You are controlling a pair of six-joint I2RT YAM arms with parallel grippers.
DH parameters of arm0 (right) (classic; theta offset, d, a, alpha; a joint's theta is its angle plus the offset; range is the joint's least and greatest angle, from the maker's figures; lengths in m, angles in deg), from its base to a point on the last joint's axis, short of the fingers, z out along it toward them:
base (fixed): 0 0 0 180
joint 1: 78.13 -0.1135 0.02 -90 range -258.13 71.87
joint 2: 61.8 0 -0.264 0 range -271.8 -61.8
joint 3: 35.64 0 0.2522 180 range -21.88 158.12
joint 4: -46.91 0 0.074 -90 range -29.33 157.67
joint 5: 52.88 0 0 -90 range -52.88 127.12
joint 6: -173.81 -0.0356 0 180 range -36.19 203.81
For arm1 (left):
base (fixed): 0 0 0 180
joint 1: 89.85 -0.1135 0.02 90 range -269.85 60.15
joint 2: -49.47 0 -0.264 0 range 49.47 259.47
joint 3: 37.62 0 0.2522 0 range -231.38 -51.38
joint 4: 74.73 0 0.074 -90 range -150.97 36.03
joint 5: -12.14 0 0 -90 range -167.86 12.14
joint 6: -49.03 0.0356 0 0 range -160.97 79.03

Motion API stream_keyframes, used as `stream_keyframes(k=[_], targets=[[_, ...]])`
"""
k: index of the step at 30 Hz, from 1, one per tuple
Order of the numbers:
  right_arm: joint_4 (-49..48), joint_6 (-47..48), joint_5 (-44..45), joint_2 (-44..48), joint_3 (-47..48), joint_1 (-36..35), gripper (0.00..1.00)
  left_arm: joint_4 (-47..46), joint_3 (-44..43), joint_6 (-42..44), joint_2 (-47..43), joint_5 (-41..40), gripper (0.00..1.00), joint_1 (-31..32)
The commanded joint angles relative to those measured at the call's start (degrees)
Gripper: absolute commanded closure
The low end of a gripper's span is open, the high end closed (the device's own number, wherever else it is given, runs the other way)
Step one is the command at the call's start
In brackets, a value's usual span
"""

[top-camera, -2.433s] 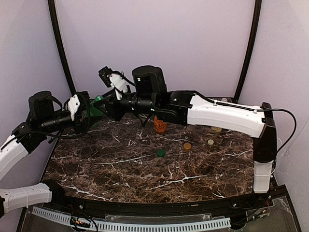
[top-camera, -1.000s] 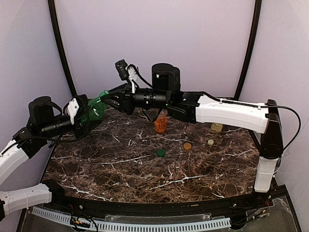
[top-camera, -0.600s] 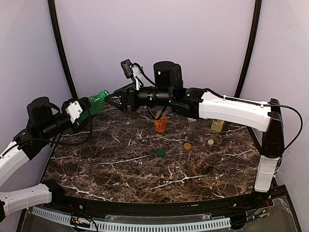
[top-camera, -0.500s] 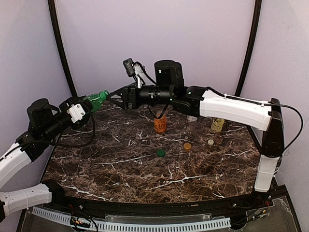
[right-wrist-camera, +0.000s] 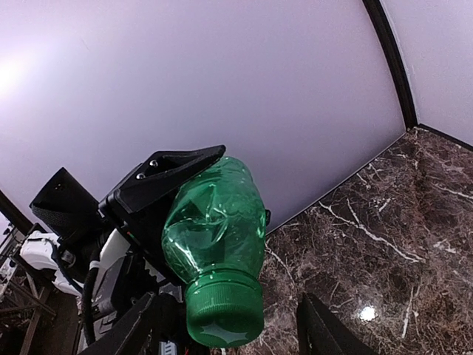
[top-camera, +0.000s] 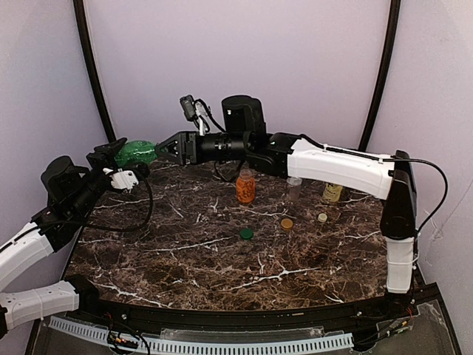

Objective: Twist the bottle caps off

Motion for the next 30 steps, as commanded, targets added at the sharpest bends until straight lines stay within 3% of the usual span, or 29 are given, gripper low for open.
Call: stream_keyframes(k=[1, 5, 9, 13, 19, 24, 27, 30], targets=[[-2.80, -2.36, -1.61, -1.28, 1.86, 0.55, 0.43, -2.04, 0.86, 1.88, -0.21, -0.66, 0.64, 0.37], [-4.23, -2.67, -2.10, -1.13, 0.88, 0.49, 0.61, -1.16, 0.71, 1.57, -0.25, -0.62, 0.65, 0.46], [-5.49, -2.77, -2.64, -1.13, -0.18, 0.57, 0.67, 0.10, 1.13, 1.67, -0.85, 0.23, 0.65, 0.58], [-5.47, -1.29, -3.35, -0.68, -1.17, 0.56, 1.00, 3.50, 0.45, -0.37, -1.28, 1.38, 0.65, 0.67], [-2.03, 9.67, -9.85, 0.60, -1.82, 0.25, 1.00, 14.93, -4.77, -9.55, -0.97, 3.72, 0.67, 0.68], [10.19, 34.57, -6.77, 3.03, -1.62, -2.69, 1.00, 34.98, -12.05, -22.70, -0.58, 17.95, 0.67, 0.68], [18.31, 50.52, -4.01, 2.93, -0.58, -5.18, 1.00, 39.91, -14.22, -28.52, -0.21, 25.55, 0.68, 0.72], [22.73, 59.67, -2.89, 3.44, -0.97, -6.61, 1.00, 43.94, -16.44, -34.20, 0.08, 30.95, 0.69, 0.68]])
